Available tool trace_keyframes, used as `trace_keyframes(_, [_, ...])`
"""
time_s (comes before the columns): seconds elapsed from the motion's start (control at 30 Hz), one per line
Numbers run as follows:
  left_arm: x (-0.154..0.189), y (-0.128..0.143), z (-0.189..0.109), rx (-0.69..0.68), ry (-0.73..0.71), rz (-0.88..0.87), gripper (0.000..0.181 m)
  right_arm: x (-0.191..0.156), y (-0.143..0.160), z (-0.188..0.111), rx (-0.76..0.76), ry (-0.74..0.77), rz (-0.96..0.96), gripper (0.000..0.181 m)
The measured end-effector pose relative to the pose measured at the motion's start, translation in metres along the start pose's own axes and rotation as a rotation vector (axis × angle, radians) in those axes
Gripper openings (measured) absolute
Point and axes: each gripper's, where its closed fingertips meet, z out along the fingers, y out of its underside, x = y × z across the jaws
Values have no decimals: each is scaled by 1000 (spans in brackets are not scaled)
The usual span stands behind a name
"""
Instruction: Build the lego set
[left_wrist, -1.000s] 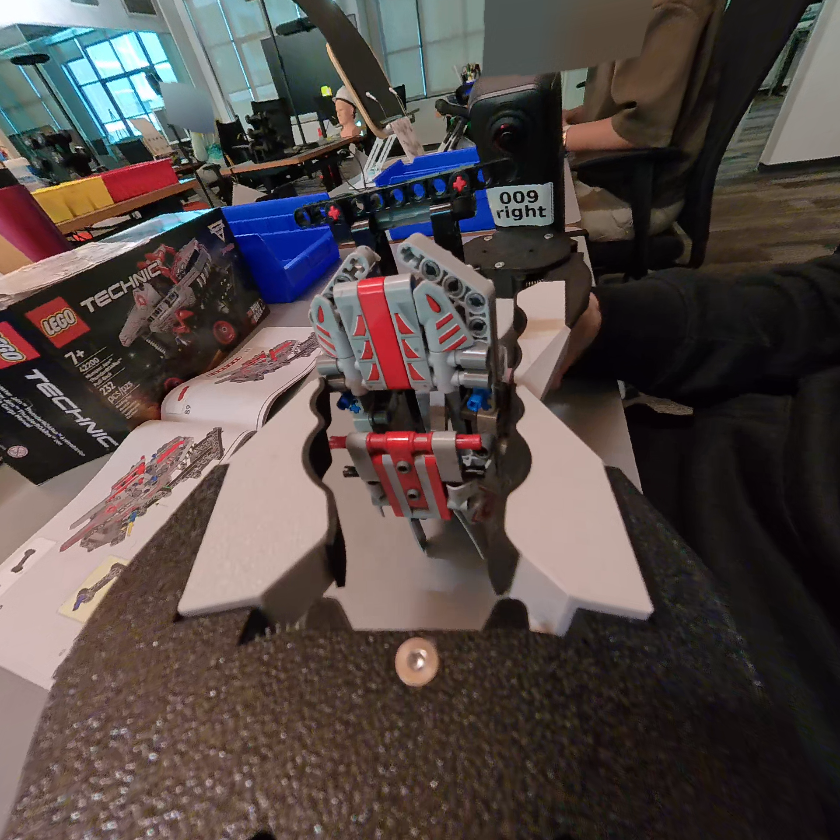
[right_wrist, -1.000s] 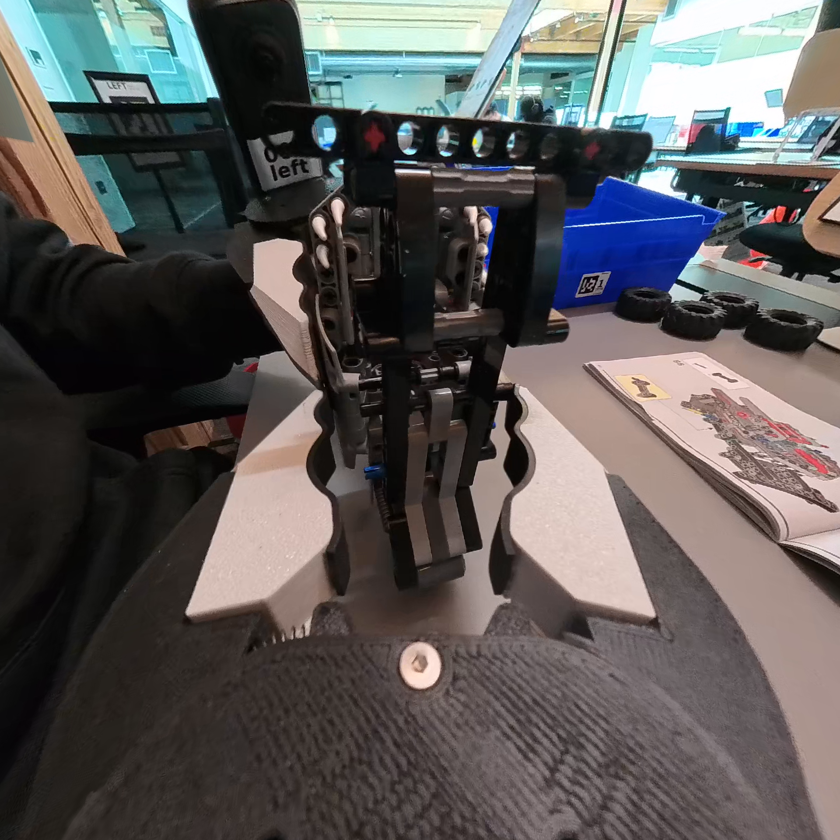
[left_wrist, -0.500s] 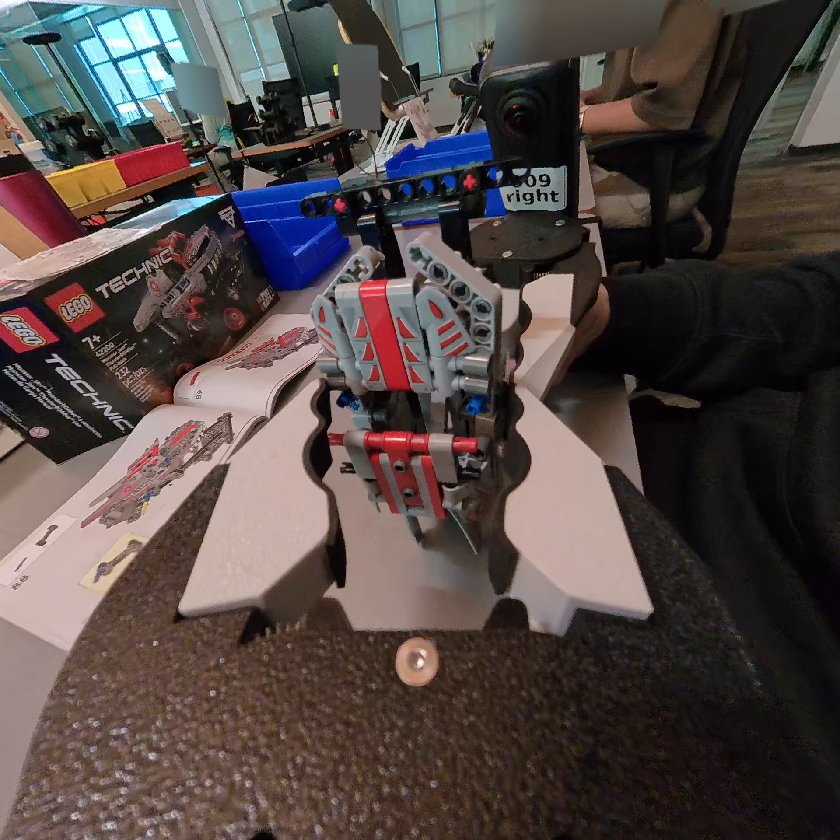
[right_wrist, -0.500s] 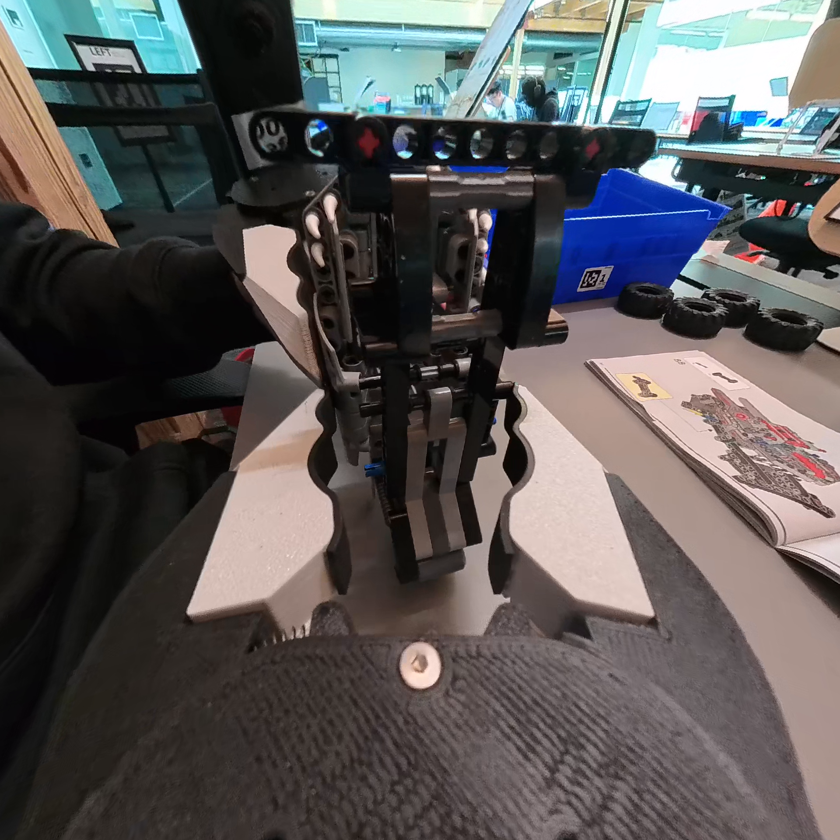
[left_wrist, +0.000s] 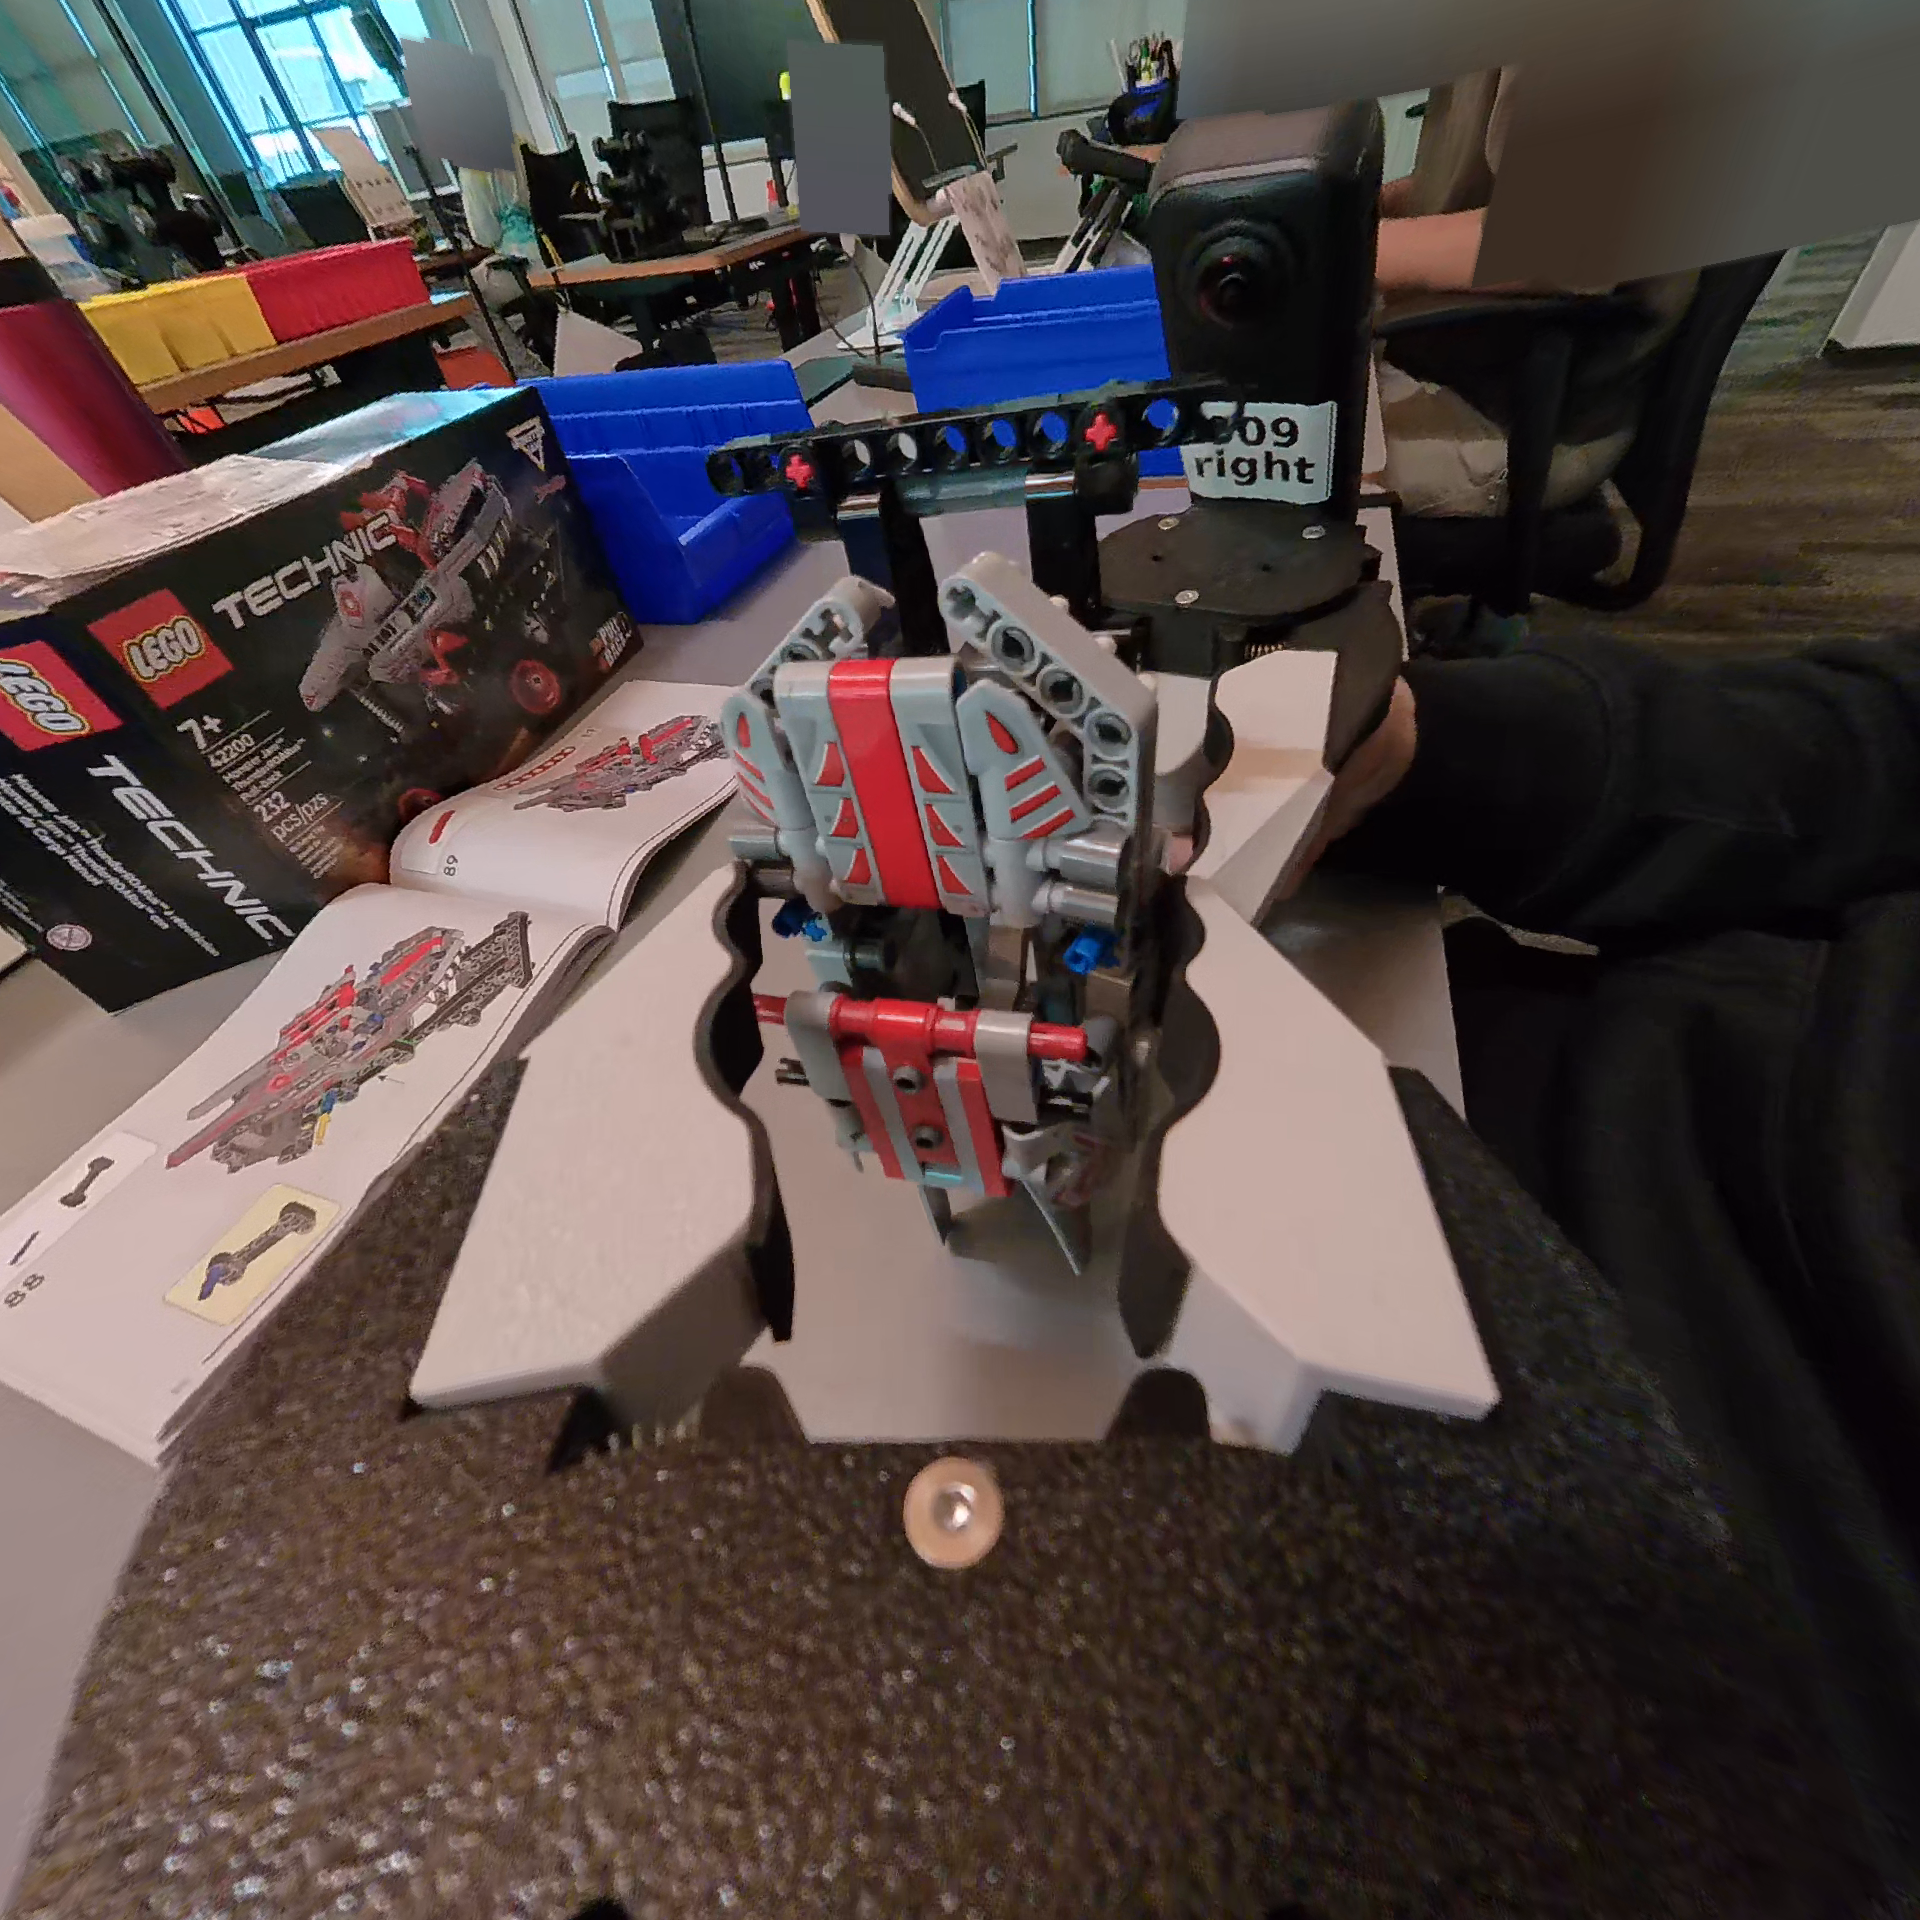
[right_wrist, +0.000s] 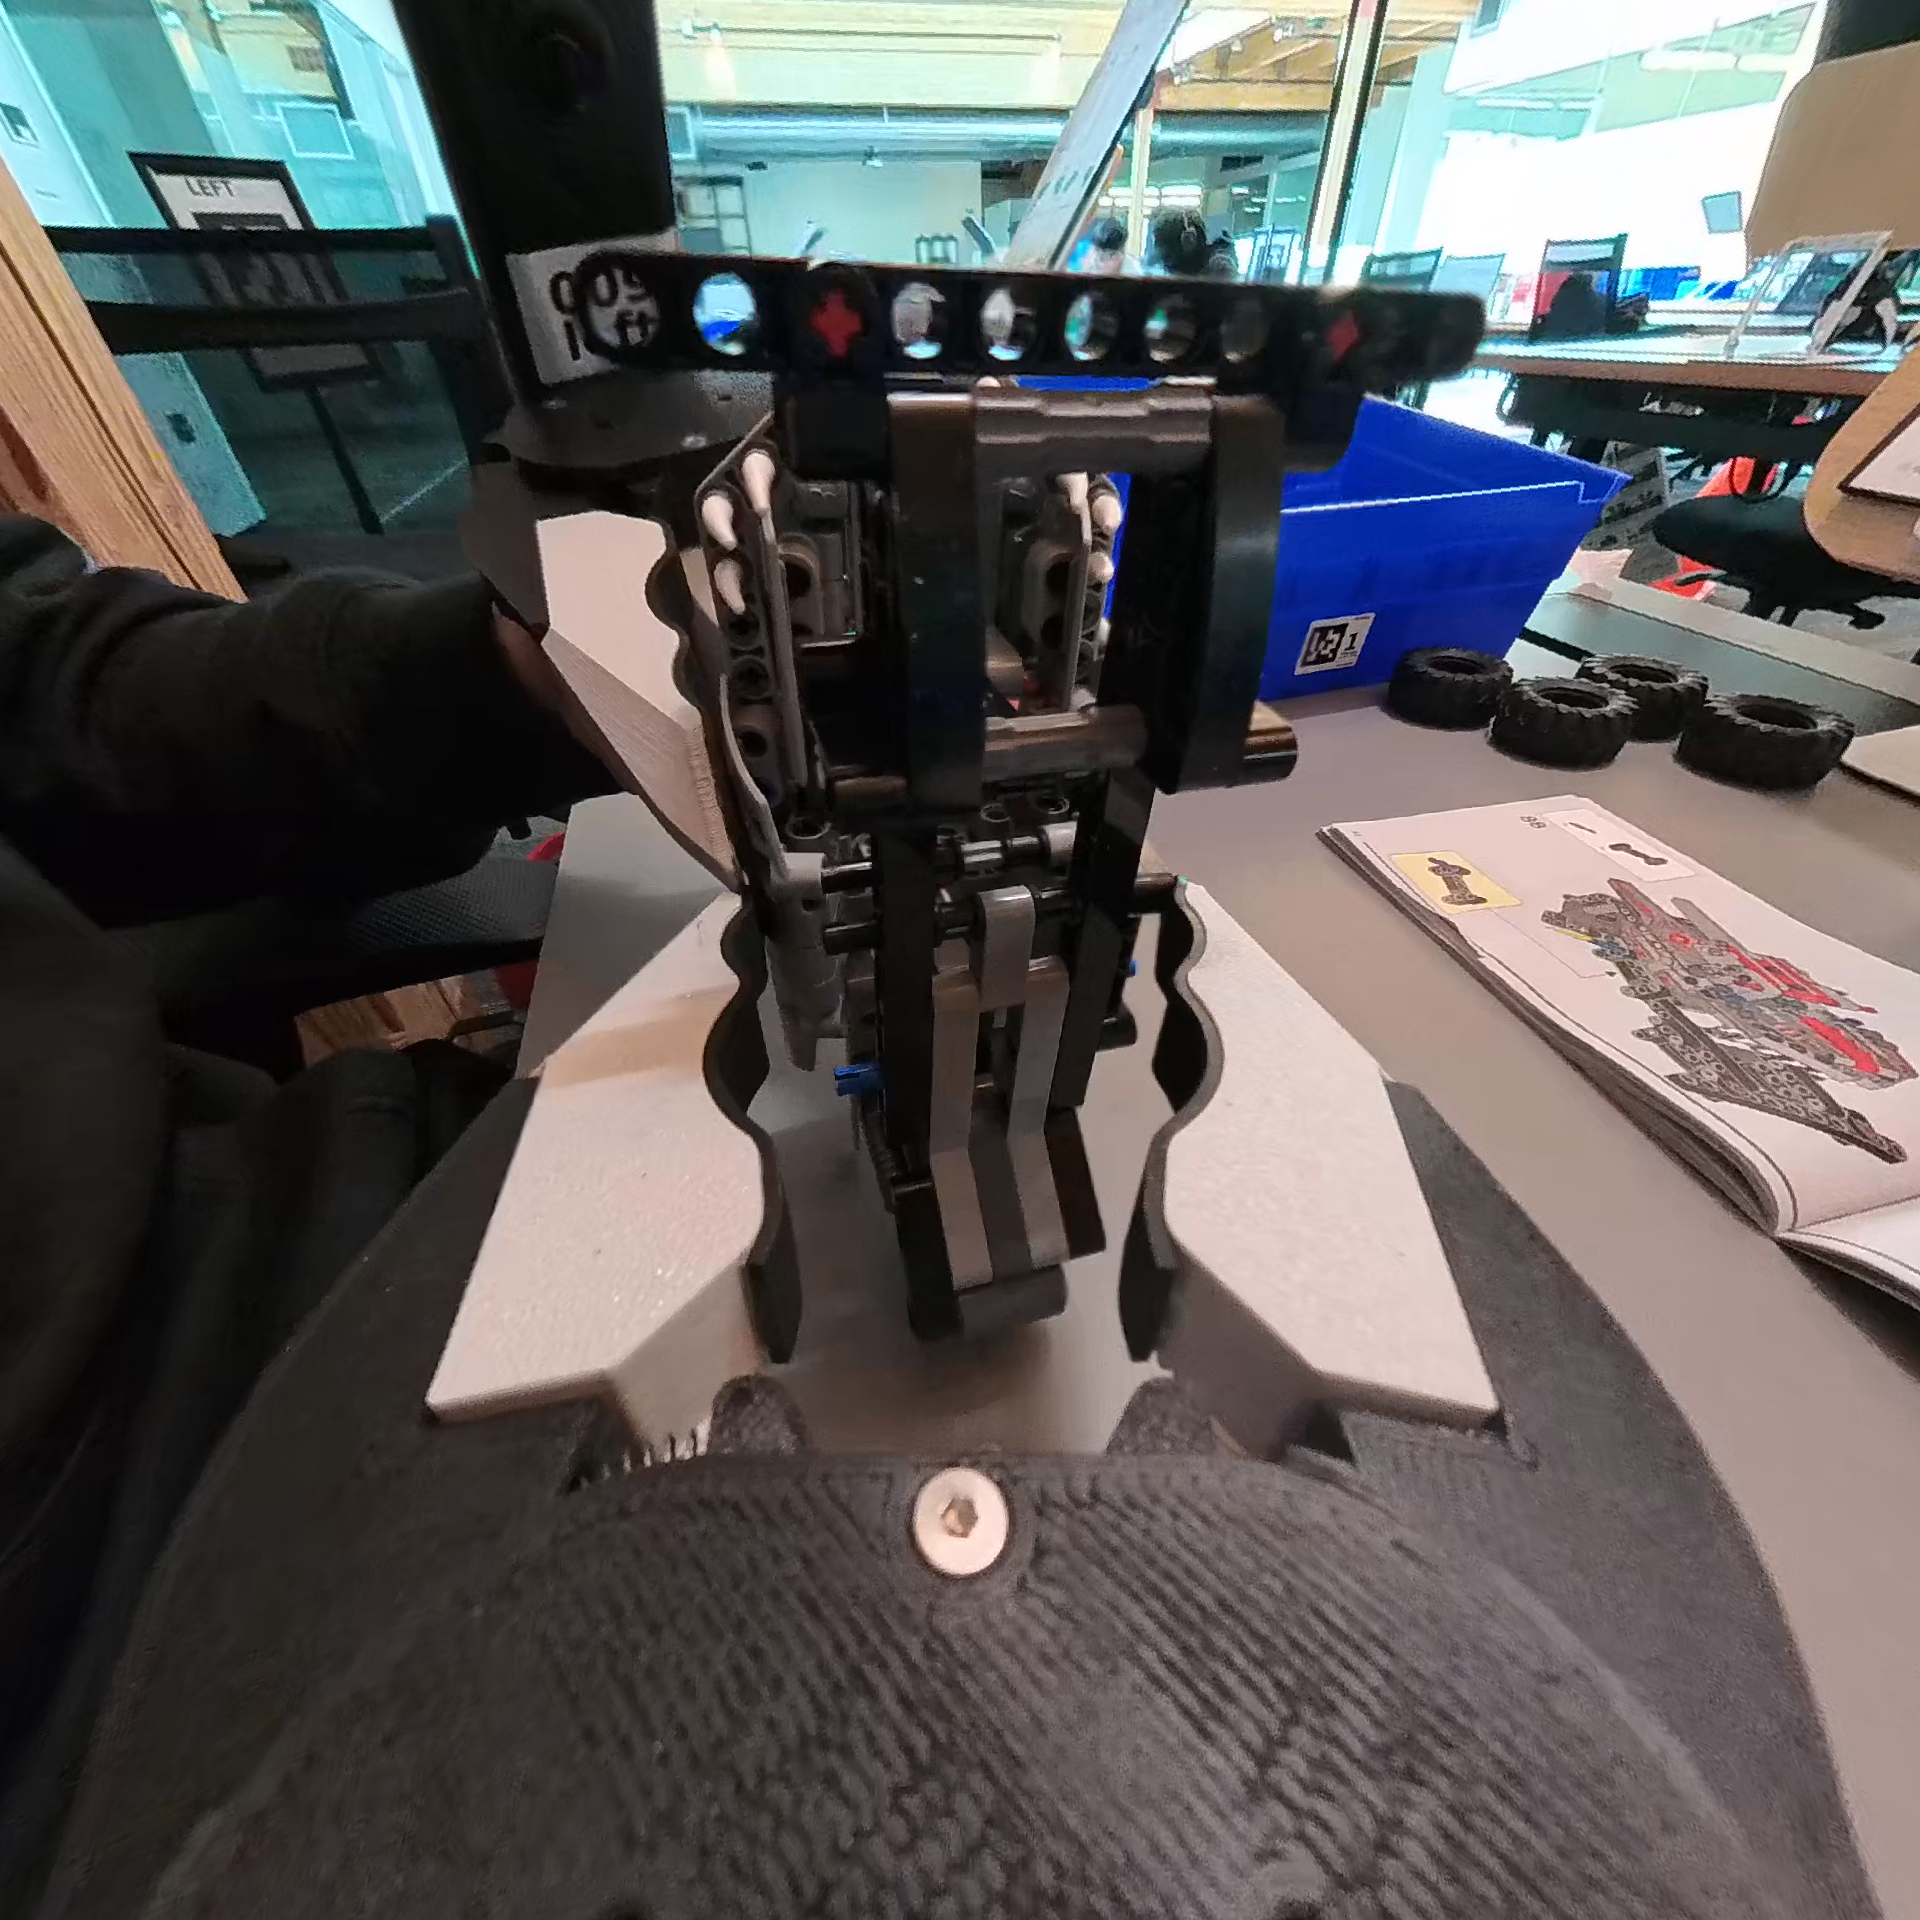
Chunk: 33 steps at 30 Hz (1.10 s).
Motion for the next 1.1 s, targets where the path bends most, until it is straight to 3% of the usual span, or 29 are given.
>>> trace_keyframes(0.4, [5,-3,10,-2,55,-45,76,1,-4,-15,42,-83,88,73])
trace_keyframes(0.8, [4,0,11,18,65,-67,72,6,-7,-17,69,-3,-2,72])
trace_keyframes(1.1, [8,-2,10,52,98,-50,72,2,-8,-22,83,-81,38,69])
